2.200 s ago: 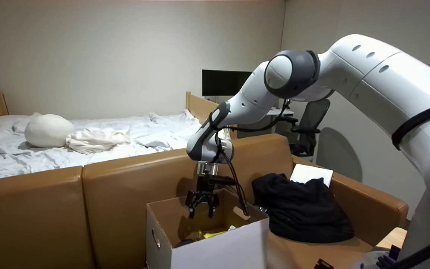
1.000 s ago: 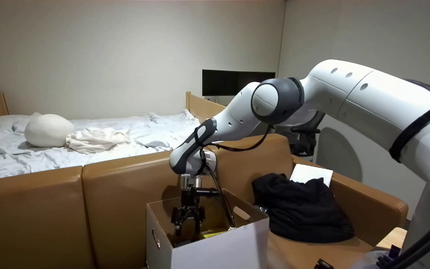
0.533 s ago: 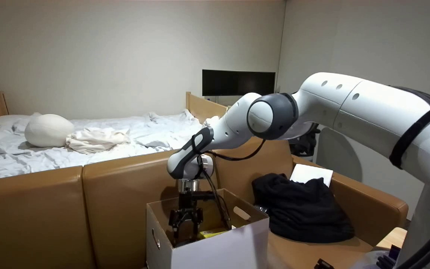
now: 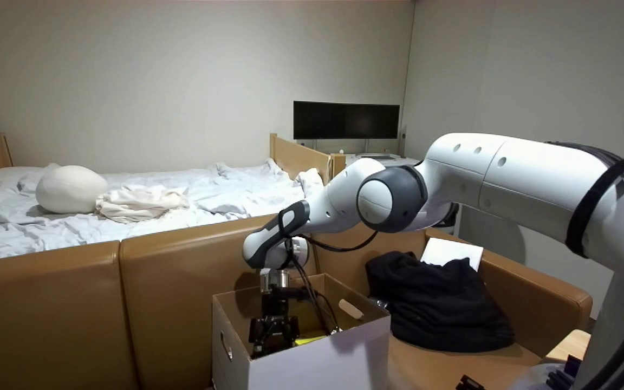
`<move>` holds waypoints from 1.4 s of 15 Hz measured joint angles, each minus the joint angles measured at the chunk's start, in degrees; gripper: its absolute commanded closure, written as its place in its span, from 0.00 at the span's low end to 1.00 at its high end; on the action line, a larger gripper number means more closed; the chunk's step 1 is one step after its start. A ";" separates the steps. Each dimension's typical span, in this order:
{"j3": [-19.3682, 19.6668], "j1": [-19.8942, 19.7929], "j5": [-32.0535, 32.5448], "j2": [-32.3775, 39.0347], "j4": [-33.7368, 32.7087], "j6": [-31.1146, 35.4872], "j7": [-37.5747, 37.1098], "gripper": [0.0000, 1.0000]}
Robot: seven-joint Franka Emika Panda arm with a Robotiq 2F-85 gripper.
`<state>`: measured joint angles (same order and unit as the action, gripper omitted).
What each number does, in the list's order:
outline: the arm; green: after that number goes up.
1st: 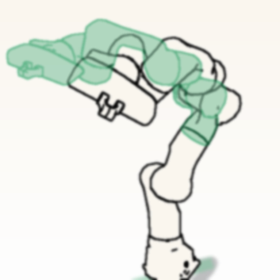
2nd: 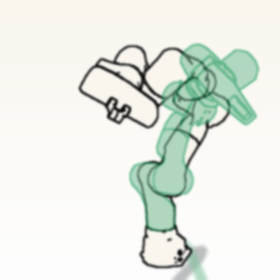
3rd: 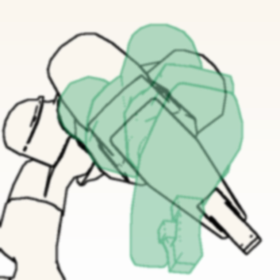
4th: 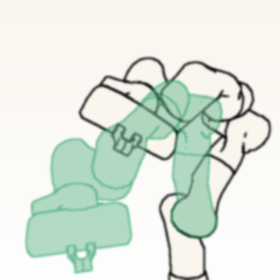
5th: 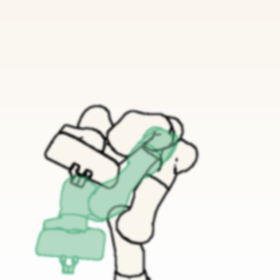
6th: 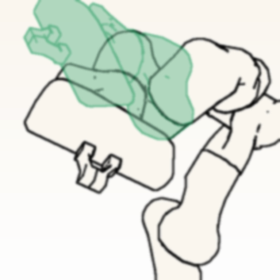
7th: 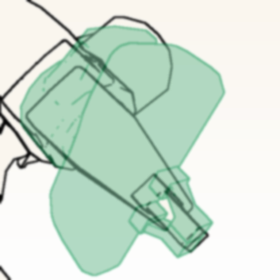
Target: Take the umbrella and the jacket out of the box
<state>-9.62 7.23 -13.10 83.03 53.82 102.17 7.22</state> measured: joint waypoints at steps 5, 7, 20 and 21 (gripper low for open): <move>-0.11 1.82 0.03 1.62 -2.16 -2.58 0.06 0.00; -0.11 2.32 0.03 1.62 -2.16 -2.12 0.06 0.00; 0.80 2.45 0.02 1.83 -2.13 2.24 -0.02 0.97; 0.80 2.45 0.02 1.83 -2.12 2.24 -0.02 0.99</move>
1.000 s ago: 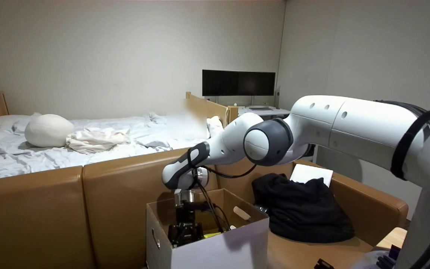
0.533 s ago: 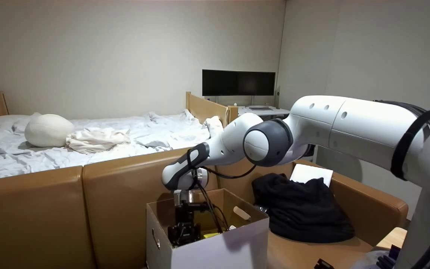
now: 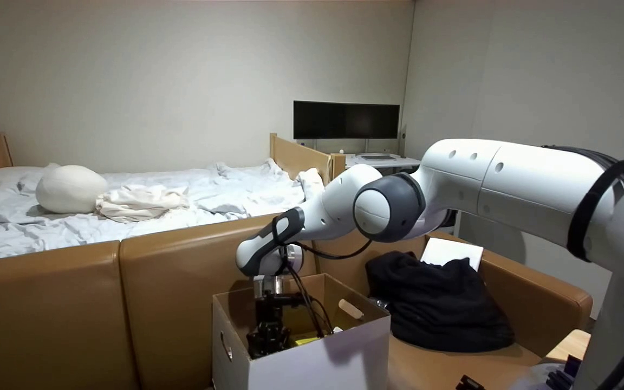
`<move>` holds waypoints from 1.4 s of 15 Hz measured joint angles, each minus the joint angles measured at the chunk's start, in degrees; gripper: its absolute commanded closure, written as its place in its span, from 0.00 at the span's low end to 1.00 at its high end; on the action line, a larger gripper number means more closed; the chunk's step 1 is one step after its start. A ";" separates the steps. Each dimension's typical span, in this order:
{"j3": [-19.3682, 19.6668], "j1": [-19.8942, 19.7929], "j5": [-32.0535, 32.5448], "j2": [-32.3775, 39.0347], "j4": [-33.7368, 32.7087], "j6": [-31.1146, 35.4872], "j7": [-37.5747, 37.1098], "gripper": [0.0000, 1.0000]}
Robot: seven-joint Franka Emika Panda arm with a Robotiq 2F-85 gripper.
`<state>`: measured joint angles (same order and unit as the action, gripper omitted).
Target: Take the umbrella and the jacket out of the box
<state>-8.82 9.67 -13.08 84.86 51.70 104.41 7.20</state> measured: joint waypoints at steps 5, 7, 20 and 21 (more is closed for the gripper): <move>0.01 0.00 0.00 0.01 0.11 -0.01 -0.10 0.98; 0.01 0.01 0.00 0.03 0.17 -0.02 -0.14 0.98; -0.27 1.57 -0.26 -8.74 13.95 5.62 -2.38 0.97; -0.35 1.90 -0.26 -10.37 16.22 5.71 -2.37 0.97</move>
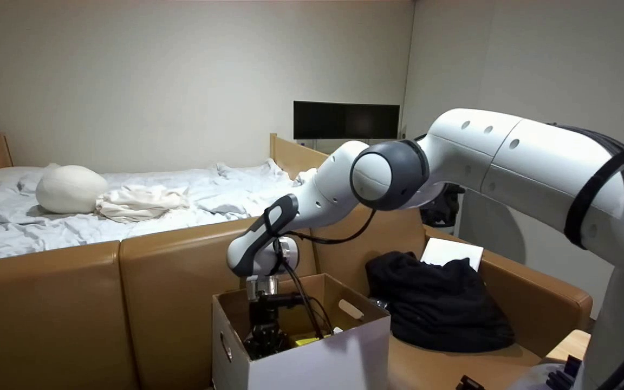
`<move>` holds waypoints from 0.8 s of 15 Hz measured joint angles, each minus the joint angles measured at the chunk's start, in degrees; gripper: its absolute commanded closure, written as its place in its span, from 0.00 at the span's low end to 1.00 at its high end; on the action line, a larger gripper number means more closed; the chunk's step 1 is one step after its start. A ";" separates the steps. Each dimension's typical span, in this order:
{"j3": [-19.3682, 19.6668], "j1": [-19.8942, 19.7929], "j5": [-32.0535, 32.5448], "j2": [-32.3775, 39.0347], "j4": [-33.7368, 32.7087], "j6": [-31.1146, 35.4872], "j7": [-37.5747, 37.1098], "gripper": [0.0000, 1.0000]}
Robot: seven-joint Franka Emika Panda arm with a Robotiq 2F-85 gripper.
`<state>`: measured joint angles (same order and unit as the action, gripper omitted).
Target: Take the umbrella and the jacket out of the box
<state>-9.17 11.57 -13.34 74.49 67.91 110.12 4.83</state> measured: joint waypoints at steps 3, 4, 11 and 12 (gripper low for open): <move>-0.12 0.37 -0.05 -5.06 7.11 1.22 0.00 0.97; -0.12 0.32 -0.11 -6.68 9.41 1.60 0.00 0.98; -0.97 -3.25 -4.05 -17.03 25.84 16.53 0.00 0.65; -0.98 -3.63 -4.54 -17.66 27.26 20.57 0.00 0.60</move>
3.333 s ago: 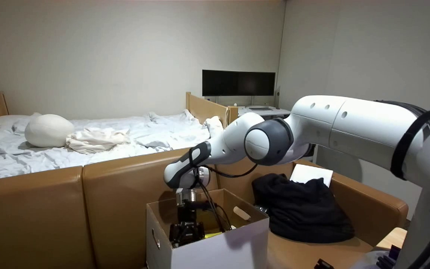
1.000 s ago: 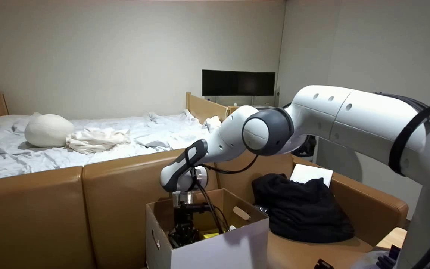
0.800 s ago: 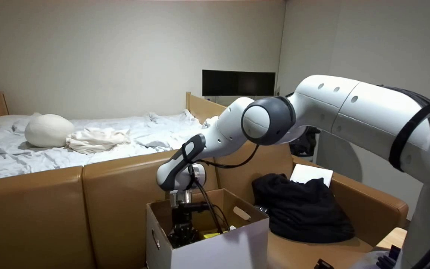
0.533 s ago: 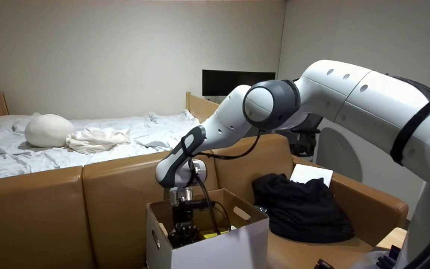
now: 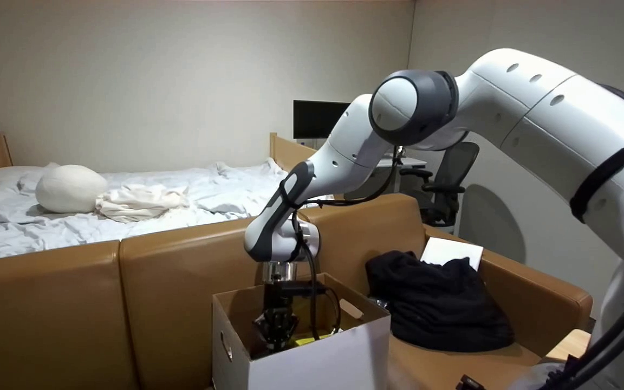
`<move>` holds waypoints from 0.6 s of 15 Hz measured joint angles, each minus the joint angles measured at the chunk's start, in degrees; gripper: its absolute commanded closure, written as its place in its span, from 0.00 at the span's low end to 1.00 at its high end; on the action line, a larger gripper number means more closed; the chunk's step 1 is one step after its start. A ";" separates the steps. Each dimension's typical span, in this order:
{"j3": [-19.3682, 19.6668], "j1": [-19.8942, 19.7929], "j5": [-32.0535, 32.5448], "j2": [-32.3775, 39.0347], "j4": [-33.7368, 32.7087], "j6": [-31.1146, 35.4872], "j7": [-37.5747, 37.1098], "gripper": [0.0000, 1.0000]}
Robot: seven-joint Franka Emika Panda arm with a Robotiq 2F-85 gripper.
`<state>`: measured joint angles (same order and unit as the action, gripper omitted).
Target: Take the umbrella and the jacket out of the box
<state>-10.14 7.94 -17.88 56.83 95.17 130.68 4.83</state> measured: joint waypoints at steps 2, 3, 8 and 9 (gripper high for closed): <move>0.04 -0.28 -0.15 -0.25 1.59 8.27 -0.90 0.47; 0.11 -0.24 -0.15 -0.20 2.09 12.29 -1.60 0.41; 0.99 -0.10 0.38 0.85 2.23 20.86 -4.99 0.09; 1.18 -0.13 0.57 1.55 1.58 20.16 -5.19 0.03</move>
<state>-8.96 7.82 -17.32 58.38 96.75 150.84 -0.36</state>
